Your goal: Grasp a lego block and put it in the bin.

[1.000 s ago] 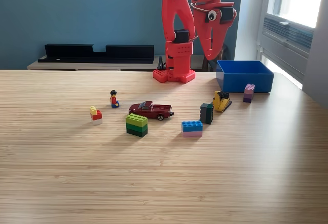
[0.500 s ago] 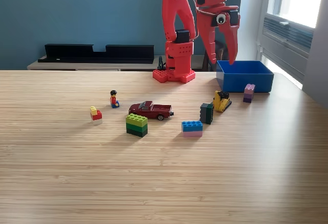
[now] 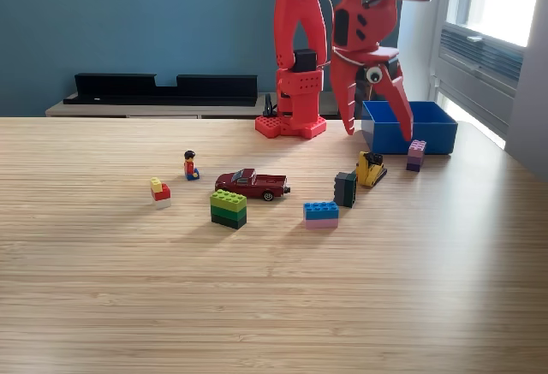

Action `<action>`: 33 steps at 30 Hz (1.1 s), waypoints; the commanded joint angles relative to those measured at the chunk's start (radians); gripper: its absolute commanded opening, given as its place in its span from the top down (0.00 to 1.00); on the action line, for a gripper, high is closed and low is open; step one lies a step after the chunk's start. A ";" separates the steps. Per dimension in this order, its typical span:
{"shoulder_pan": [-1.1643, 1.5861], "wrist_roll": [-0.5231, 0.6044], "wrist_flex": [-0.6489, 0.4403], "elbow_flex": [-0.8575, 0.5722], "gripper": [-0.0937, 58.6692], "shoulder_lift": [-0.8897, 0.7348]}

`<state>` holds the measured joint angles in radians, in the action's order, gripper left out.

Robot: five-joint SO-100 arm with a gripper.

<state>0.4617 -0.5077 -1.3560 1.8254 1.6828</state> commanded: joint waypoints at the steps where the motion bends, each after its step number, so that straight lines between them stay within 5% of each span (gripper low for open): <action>1: 0.014 -0.005 0.012 -0.055 0.36 -0.120; 10: 0.018 -0.003 0.021 -0.086 0.39 -0.278; 15: 0.031 0.006 0.066 -0.060 0.50 -0.298; 22: 0.049 0.060 0.123 -0.031 0.93 -0.298; 24: 0.051 0.075 0.126 -0.034 0.99 -0.298; 33: 0.051 0.114 0.098 -0.092 1.00 -0.287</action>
<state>0.5123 -0.4034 -1.2333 1.7671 1.3867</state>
